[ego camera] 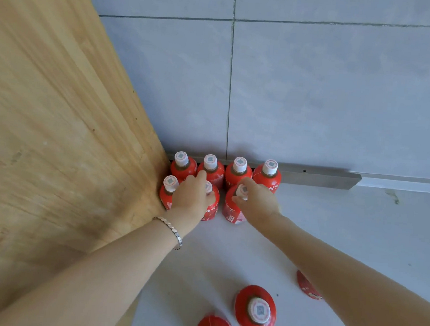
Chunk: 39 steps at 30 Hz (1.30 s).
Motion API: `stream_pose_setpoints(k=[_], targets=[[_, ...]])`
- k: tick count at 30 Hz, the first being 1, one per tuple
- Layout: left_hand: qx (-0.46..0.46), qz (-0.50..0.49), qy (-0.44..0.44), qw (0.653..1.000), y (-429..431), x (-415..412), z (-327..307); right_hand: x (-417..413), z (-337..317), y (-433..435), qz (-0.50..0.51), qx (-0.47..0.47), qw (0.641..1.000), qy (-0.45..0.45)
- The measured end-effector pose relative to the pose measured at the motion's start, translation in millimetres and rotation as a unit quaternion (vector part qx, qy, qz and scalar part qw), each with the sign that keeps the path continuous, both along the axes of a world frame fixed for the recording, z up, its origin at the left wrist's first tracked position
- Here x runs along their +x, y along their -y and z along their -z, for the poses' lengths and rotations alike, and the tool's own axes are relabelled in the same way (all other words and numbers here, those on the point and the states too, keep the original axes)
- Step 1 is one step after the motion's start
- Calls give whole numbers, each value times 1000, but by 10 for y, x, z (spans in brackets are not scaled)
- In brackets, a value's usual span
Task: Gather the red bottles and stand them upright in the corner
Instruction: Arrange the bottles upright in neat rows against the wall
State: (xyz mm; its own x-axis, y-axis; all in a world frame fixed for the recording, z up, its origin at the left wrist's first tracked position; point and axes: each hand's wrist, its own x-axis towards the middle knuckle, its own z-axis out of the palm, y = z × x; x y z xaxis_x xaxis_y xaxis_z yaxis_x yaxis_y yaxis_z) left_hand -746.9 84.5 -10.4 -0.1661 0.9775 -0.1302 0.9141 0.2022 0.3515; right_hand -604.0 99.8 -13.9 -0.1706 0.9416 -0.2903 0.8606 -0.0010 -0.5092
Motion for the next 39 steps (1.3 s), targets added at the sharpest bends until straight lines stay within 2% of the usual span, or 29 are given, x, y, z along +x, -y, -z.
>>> stream_pose_setpoints(k=[3, 8, 12, 15, 18, 20, 22, 24, 25, 27, 29, 32, 35, 39], targets=[[-2, 12, -58, 998, 16, -71, 59, -164, 59, -53, -4, -4, 1000, -24], [-2, 78, -155, 985, 95, -104, 155, -66, 158, 34, 78, -71, 992, -68], [-1, 64, -135, 989, 67, -103, 216, -47, 243, 61, 82, -98, 987, -101], [12, 28, -136, 990, 73, -39, 257, -35, 213, 120, 92, -83, 983, -136], [39, 27, -185, 982, 133, 86, 233, 100, 75, 244, 35, -72, 991, -107], [102, 74, -197, 972, 205, 233, 175, 336, -76, 374, -38, -49, 997, -33], [122, 149, -130, 972, 342, 428, 34, 676, -244, 502, -72, -9, 996, 46], [26, 180, -13, 983, 553, 664, -122, 1062, -392, 624, -68, 1, 991, 111], [-39, 190, 11, 981, 669, 778, -182, 1246, -456, 695, -62, -18, 988, 142], [-180, 241, -42, 953, 890, 963, -265, 1538, -487, 821, -60, -63, 977, 193], [-248, 292, -116, 916, 1073, 1078, -267, 1666, -408, 919, -75, -95, 966, 229], [-236, 308, -157, 908, 1185, 1083, -201, 1675, -222, 973, -75, -73, 969, 222], [-229, 262, -91, 933, 1230, 1038, -183, 1610, -153, 964, -46, -71, 982, 167], [-174, 139, 4, 975, 1234, 838, -207, 1419, -137, 888, -7, -52, 994, 100]])
